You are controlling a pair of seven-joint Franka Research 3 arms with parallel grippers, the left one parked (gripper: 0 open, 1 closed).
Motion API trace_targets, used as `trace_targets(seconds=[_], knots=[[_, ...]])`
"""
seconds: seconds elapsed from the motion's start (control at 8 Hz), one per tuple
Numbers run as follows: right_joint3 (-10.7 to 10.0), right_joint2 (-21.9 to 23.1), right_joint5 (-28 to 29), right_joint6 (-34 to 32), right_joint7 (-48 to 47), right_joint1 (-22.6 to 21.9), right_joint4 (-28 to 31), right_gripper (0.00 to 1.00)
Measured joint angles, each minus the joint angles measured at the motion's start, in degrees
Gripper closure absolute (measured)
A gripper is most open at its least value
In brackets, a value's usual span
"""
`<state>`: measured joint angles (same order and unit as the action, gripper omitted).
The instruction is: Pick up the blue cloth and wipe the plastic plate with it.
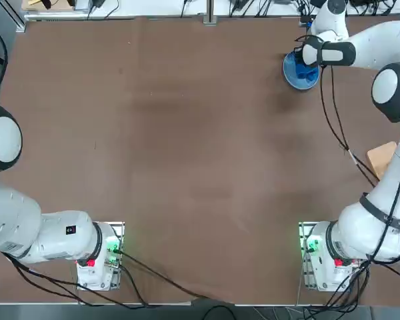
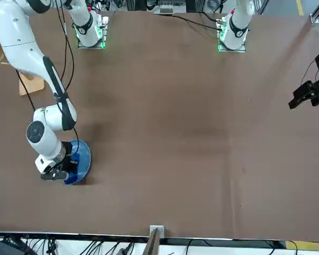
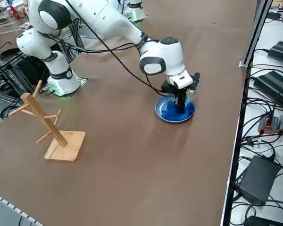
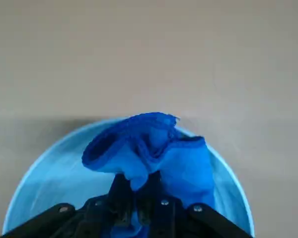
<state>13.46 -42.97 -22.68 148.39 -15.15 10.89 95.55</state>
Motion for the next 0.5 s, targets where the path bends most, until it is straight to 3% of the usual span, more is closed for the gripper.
trace_targets(seconds=[0.5], knots=[[-0.07, 2.35, -0.51, -0.7, -3.18, -0.28, 3.59, 0.93]])
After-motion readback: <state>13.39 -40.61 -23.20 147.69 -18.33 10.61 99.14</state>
